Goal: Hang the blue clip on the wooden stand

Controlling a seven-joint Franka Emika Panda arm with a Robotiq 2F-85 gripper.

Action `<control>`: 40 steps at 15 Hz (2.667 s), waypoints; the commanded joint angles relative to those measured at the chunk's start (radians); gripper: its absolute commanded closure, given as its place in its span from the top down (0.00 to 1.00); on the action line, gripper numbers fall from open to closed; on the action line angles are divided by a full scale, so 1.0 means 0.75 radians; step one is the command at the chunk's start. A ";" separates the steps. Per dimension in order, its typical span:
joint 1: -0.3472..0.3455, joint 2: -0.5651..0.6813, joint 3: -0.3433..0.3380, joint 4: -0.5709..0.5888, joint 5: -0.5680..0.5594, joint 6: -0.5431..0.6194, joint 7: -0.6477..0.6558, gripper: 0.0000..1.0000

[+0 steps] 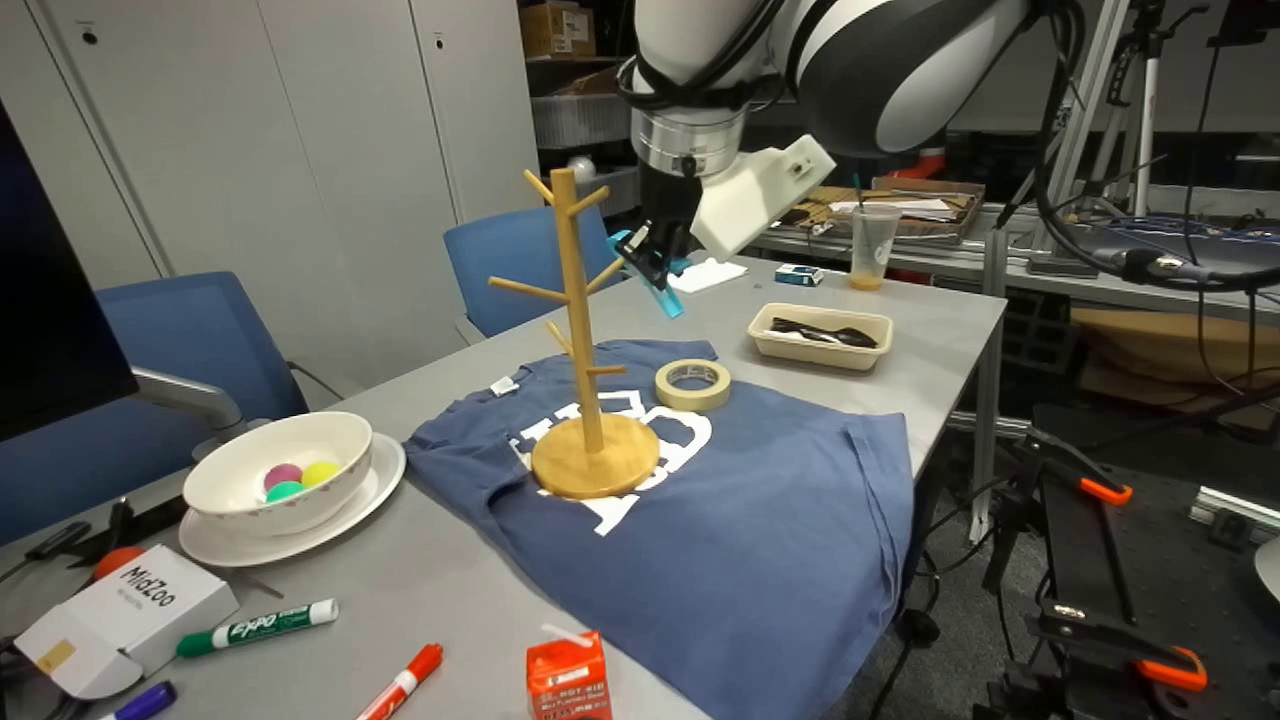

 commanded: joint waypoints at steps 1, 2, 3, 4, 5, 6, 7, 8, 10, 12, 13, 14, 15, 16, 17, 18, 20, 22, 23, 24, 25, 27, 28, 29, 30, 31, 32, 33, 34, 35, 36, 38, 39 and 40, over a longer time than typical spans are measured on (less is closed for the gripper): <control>0.016 0.027 0.001 0.026 0.000 0.013 0.002 0.06; 0.014 0.026 0.001 0.025 0.006 0.013 -0.004 0.06; 0.012 0.025 0.002 0.023 0.022 0.015 -0.012 0.27; 0.010 0.025 0.002 0.020 0.035 0.015 -0.018 0.52; 0.008 0.027 0.002 0.017 0.047 0.021 -0.022 0.53; 0.009 0.030 0.001 0.015 0.051 0.018 -0.020 0.57; 0.010 0.033 0.001 0.015 0.058 0.016 -0.021 0.63; 0.011 0.037 0.002 0.015 0.062 0.014 -0.021 0.70; 0.014 0.043 0.002 0.015 0.069 0.012 -0.021 0.85; 0.016 0.047 0.001 0.015 0.078 0.013 -0.021 0.99; 0.017 0.048 0.001 0.015 0.084 0.012 -0.023 1.00; 0.015 0.045 0.002 0.010 0.100 0.013 -0.035 1.00; 0.015 0.040 0.005 0.007 0.124 0.006 -0.052 1.00; 0.013 0.027 0.008 -0.003 0.164 -0.002 -0.077 1.00; 0.012 0.015 0.009 -0.011 0.200 -0.003 -0.100 1.00; 0.011 -0.005 0.010 -0.024 0.245 -0.011 -0.134 1.00; 0.012 -0.052 0.010 -0.048 0.322 -0.032 -0.199 1.00; 0.014 -0.102 0.004 -0.067 0.349 -0.050 -0.231 1.00; 0.015 -0.127 0.004 -0.075 0.356 -0.059 -0.239 1.00; 0.013 -0.158 0.004 -0.088 0.349 -0.067 -0.237 1.00; 0.011 -0.188 0.006 -0.099 0.342 -0.079 -0.233 1.00; 0.005 -0.250 0.013 -0.121 0.328 -0.101 -0.223 1.00; 0.002 -0.281 0.017 -0.134 0.324 -0.107 -0.219 1.00; -0.002 -0.315 0.021 -0.149 0.320 -0.111 -0.215 1.00; -0.006 -0.348 0.024 -0.163 0.319 -0.113 -0.211 1.00; -0.010 -0.380 0.028 -0.181 0.317 -0.110 -0.205 1.00; -0.015 -0.411 0.031 -0.196 0.318 -0.108 -0.204 1.00; -0.019 -0.445 0.035 -0.213 0.322 -0.105 -0.205 1.00; -0.024 -0.476 0.038 -0.231 0.323 -0.099 -0.204 1.00; -0.026 -0.513 0.043 -0.248 0.335 -0.101 -0.209 1.00; -0.026 -0.553 0.050 -0.269 0.345 -0.102 -0.212 1.00; -0.029 -0.620 0.061 -0.304 0.356 -0.097 -0.215 1.00; -0.027 -0.656 0.064 -0.324 0.373 -0.089 -0.227 1.00; -0.028 -0.685 0.068 -0.343 0.383 -0.081 -0.230 1.00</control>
